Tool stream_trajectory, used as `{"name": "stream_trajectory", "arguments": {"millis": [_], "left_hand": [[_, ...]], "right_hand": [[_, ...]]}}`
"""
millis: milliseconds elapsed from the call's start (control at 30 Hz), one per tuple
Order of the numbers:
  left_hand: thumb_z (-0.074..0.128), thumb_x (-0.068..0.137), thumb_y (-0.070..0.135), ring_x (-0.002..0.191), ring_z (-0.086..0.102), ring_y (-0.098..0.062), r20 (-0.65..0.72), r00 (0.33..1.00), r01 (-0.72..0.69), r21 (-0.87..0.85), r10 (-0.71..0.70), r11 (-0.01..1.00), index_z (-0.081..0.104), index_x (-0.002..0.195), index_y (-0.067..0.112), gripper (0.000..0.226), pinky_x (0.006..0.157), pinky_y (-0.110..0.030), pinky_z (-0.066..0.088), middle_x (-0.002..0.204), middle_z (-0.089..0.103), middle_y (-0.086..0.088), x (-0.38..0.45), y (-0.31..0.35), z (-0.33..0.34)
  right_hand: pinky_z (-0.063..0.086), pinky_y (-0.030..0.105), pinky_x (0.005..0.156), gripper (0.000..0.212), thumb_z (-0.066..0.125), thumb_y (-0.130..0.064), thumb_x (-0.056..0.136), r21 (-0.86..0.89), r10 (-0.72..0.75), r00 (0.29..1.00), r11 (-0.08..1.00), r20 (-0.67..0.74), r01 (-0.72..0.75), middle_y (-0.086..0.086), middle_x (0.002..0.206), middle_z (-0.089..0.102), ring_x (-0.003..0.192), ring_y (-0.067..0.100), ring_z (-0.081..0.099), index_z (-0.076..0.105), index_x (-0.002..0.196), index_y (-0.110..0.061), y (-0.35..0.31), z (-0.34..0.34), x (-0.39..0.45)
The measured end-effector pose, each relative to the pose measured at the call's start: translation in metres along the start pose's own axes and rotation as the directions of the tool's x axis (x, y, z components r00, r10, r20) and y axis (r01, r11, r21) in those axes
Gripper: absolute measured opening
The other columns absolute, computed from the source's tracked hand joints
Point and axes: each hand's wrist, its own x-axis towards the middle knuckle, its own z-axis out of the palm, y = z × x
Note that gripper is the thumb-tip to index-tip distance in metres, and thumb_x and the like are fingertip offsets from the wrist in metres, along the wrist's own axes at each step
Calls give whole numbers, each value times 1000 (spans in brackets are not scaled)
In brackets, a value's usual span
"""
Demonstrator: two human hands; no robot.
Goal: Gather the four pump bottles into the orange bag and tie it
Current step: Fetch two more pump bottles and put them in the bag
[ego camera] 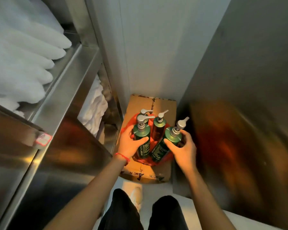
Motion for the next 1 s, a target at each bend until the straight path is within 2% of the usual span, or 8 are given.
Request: {"name": "stream_trajectory", "arguments": {"millis": [133,300,433,533,633,733,800,1000], "left_hand": [[76,61,-11,82,61,11,30,999,20,19,-21,1000,52,106,18,58,76,-9,49,98,60,7,29,-19,3],[78,61,-2,101,58,-11,65,997,43,101,-49,994,53,116,12,62,79,-15,47,108,61,1,54,-40,5],[78,64,1,106,50,-14,19,995,95,123,-98,988,51,115,17,60,89,-28,39,108,54,5,61,-54,11],[79,63,5,109,48,-13,44,994,98,143,-105,985,49,108,30,60,94,-31,39,104,53,15,65,-65,13],[78,64,3,107,48,-10,62,994,82,162,-93,983,48,108,30,60,93,-26,39,104,52,17,65,-73,15],[76,66,2,99,46,2,109,990,71,173,-91,982,48,111,27,59,80,-4,38,103,50,21,64,-76,14],[76,66,0,98,47,1,119,988,76,169,-97,983,49,116,20,60,74,3,37,107,53,13,63,-80,13],[77,66,3,108,48,-10,155,985,35,233,-72,972,50,116,18,59,80,-1,39,112,54,5,62,-89,9]], "right_hand": [[47,27,90,60,83,-16,61,-12,14,1000,1000,18,-14,-1,110,64,103,12,60,55,115,-20,20,17,22],[45,30,94,63,83,-17,61,-61,4,998,998,60,0,4,121,62,110,13,57,54,116,-25,43,32,42],[44,27,92,62,83,-16,61,-78,18,997,997,75,-12,1,117,61,109,15,57,52,114,-29,59,39,50],[39,14,89,63,83,-14,61,-84,23,996,996,85,-16,-7,112,58,108,11,55,49,110,-33,69,43,54],[36,0,83,62,82,-13,61,-97,47,992,995,117,-35,-10,110,57,106,7,54,51,111,-30,79,47,54],[41,17,87,62,82,-16,62,-111,78,988,992,133,-63,-9,110,57,107,11,55,52,116,-23,87,49,51],[41,24,87,62,82,-15,62,-110,108,984,990,140,-93,-9,110,56,106,11,54,52,116,-22,91,49,47],[40,21,86,61,81,-13,63,-124,124,979,987,160,-104,-8,111,55,106,10,53,49,113,-27,96,49,42]]}}
